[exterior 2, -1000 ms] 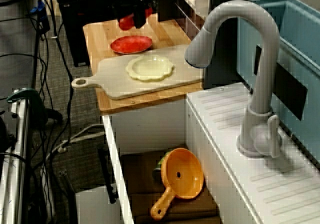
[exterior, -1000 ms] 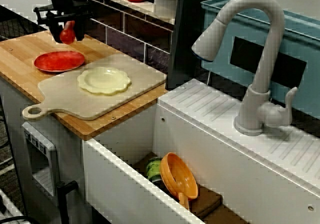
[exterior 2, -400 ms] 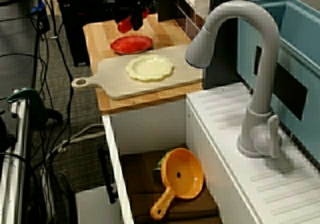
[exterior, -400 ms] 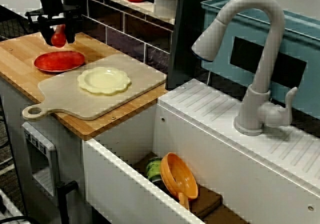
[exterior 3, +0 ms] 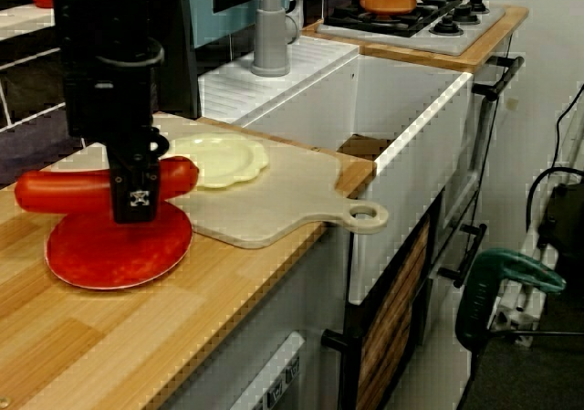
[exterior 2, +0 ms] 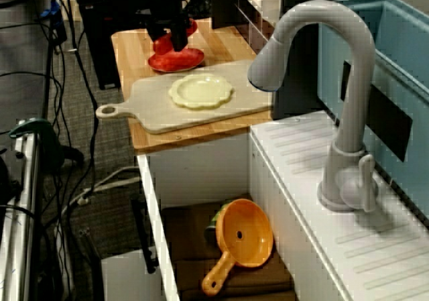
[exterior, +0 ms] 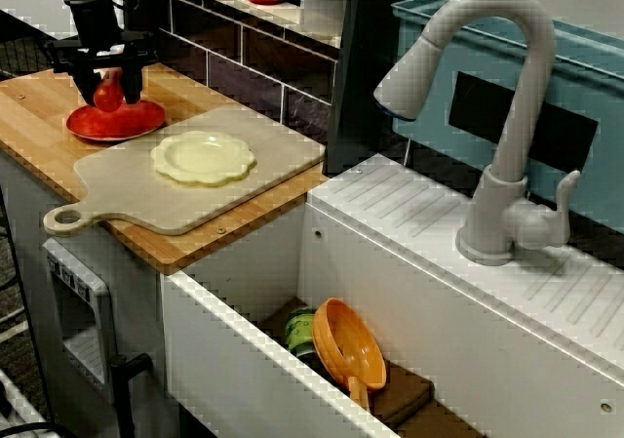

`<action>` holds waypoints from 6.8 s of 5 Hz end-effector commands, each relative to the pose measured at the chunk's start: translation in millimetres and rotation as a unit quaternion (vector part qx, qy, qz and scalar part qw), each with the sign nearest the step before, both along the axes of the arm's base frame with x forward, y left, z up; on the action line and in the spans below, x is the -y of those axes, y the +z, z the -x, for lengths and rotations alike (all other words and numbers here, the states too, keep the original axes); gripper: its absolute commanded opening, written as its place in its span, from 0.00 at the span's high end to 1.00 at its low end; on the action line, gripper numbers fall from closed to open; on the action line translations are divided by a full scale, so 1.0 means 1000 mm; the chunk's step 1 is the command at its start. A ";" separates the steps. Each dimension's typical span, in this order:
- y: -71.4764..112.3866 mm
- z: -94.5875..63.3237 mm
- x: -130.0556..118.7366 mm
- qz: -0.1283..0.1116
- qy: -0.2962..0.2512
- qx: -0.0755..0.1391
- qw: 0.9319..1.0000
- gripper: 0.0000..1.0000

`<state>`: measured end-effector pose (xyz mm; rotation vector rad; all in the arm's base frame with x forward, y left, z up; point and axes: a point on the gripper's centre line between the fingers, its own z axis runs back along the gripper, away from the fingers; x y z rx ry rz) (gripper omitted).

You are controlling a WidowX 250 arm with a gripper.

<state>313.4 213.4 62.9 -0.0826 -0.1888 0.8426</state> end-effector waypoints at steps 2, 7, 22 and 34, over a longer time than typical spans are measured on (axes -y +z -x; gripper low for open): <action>0.011 0.004 -0.009 -0.031 0.005 0.022 0.999 1.00; -0.007 -0.008 -0.002 -0.043 0.022 0.017 0.999 0.00; 0.020 0.068 0.094 -0.023 -0.335 0.007 0.942 0.00; -0.016 0.024 0.119 -0.126 -0.338 0.000 0.933 0.00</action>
